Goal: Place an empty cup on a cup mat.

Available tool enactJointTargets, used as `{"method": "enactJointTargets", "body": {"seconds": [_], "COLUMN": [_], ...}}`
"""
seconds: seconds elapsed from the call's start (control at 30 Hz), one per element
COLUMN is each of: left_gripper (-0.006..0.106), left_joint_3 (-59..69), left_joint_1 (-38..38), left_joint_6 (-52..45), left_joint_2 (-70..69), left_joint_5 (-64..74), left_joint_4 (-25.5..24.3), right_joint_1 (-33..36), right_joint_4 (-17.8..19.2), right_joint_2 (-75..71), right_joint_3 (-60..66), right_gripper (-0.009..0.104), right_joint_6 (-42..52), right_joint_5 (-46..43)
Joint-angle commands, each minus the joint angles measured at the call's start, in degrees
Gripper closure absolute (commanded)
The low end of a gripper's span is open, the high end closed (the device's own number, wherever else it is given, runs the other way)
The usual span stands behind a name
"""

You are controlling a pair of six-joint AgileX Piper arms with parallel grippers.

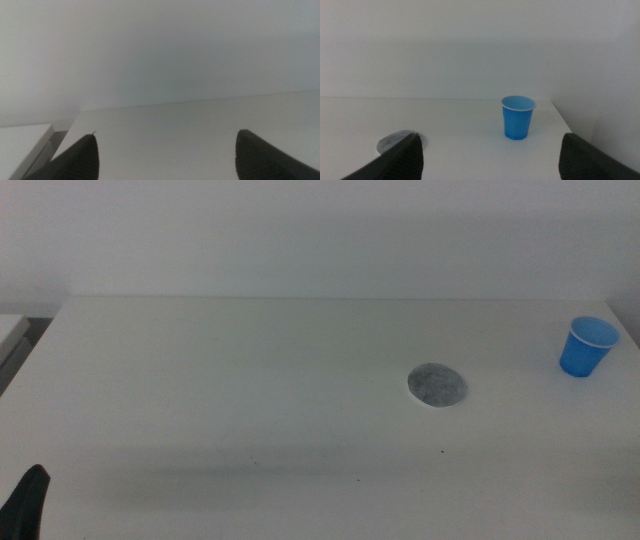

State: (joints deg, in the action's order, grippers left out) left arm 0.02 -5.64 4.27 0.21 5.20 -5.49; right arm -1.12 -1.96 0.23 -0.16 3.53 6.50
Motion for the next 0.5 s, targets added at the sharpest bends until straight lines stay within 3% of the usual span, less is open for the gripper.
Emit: {"method": "enactJointTargets", "body": {"seconds": [0.0, 0.17, 0.3, 0.47], "left_gripper": [0.007, 0.007, 0.007, 0.007], "left_joint_3": [-0.02, -0.02, -0.02, -0.02], "left_joint_1": [-0.05, -0.05, -0.05, -0.05], "left_joint_6": [0.16, 0.16, 0.16, 0.16], "left_joint_2": [-0.21, -0.21, -0.21, -0.21], "left_joint_5": [-0.3, -0.3, -0.3, -0.3], "left_joint_4": [0.39, 0.39, 0.39, 0.39], "right_joint_1": [-0.36, -0.36, -0.36, -0.36], "right_joint_4": [0.25, -0.2, -1.29, -1.7], "right_joint_2": [-0.23, 2.78, 14.33, 32.76], "right_joint_3": [0.16, -3.58, -13.23, -34.01], "right_gripper": [0.002, 0.002, 0.002, 0.002], "right_joint_6": [-0.38, -3.89, -6.43, -8.92], "right_joint_5": [-0.52, -0.36, 1.71, 19.87]}}
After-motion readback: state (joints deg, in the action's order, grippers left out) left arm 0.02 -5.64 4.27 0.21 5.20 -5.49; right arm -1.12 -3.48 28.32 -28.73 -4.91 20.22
